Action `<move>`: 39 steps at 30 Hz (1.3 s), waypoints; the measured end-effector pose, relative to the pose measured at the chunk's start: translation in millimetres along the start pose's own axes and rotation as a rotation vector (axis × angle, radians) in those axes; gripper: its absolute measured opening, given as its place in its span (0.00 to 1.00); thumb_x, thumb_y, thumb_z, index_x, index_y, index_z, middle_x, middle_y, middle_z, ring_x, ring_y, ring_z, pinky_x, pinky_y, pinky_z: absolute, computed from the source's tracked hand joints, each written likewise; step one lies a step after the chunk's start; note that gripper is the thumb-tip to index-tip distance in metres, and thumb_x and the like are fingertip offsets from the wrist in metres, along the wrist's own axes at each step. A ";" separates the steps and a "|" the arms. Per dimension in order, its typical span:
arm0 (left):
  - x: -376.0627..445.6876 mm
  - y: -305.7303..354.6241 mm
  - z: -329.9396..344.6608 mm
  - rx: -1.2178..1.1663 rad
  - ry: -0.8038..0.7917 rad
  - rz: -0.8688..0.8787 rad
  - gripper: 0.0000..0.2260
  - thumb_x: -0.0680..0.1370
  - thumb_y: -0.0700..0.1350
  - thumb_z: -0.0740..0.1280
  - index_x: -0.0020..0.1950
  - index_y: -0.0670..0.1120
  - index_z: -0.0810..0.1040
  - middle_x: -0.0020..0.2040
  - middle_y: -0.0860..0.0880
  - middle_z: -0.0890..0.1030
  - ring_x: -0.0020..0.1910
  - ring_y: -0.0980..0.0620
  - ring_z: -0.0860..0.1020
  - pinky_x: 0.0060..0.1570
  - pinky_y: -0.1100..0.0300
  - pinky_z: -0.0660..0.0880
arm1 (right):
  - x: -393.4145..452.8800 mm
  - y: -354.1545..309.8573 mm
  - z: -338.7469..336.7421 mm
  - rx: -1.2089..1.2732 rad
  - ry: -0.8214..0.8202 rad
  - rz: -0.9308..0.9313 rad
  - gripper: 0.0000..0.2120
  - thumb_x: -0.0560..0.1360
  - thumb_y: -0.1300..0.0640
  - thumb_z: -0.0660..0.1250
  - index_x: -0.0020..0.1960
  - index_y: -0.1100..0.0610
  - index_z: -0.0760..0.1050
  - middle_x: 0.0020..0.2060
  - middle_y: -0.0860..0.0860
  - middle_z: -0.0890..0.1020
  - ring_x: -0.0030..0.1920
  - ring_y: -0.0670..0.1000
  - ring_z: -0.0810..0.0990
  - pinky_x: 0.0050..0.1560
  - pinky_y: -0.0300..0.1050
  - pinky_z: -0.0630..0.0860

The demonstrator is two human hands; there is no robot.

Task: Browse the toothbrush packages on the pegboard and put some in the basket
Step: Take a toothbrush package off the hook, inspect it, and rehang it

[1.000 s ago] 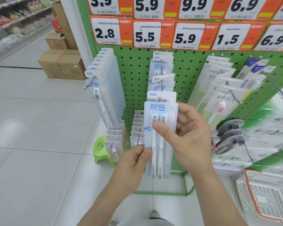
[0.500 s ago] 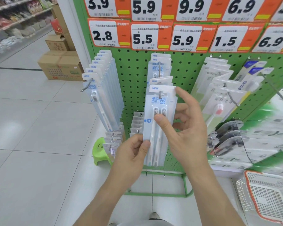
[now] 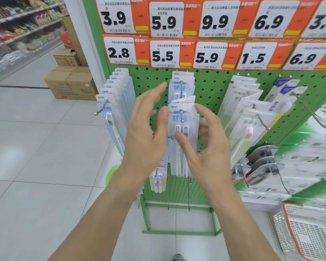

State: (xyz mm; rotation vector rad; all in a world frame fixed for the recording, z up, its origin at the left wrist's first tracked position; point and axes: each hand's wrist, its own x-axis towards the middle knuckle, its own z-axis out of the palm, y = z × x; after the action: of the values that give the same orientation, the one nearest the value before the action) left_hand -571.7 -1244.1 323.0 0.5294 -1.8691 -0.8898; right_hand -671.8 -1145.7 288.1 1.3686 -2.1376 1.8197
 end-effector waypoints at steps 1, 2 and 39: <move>6.4 0.2 0.5 -0.003 -0.025 0.011 0.17 0.85 0.43 0.61 0.74 0.52 0.70 0.67 0.56 0.74 0.68 0.58 0.73 0.64 0.66 0.71 | 0.0 -1.2 -0.5 -0.020 0.008 -0.012 0.29 0.77 0.51 0.75 0.74 0.45 0.67 0.61 0.46 0.77 0.62 0.47 0.77 0.63 0.48 0.75; 12.0 -0.6 1.4 -0.001 -0.051 0.016 0.17 0.85 0.43 0.61 0.74 0.52 0.71 0.67 0.57 0.74 0.67 0.58 0.73 0.64 0.64 0.72 | 0.2 -2.3 -1.1 -0.041 0.019 -0.025 0.28 0.77 0.52 0.75 0.73 0.47 0.68 0.60 0.47 0.76 0.62 0.46 0.76 0.64 0.44 0.74; 36.7 -10.9 21.0 -0.033 -0.138 -0.083 0.06 0.84 0.47 0.63 0.53 0.52 0.80 0.41 0.47 0.81 0.39 0.43 0.75 0.40 0.47 0.74 | 151.2 -30.2 -14.1 -0.566 -0.277 0.134 0.07 0.75 0.59 0.74 0.51 0.51 0.83 0.37 0.47 0.79 0.47 0.52 0.79 0.46 0.45 0.74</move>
State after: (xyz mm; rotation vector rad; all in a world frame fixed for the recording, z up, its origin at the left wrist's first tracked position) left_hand -607.0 -1268.8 330.3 0.5406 -1.9649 -1.0334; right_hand -753.5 -1221.5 395.5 1.4054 -2.6449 0.9536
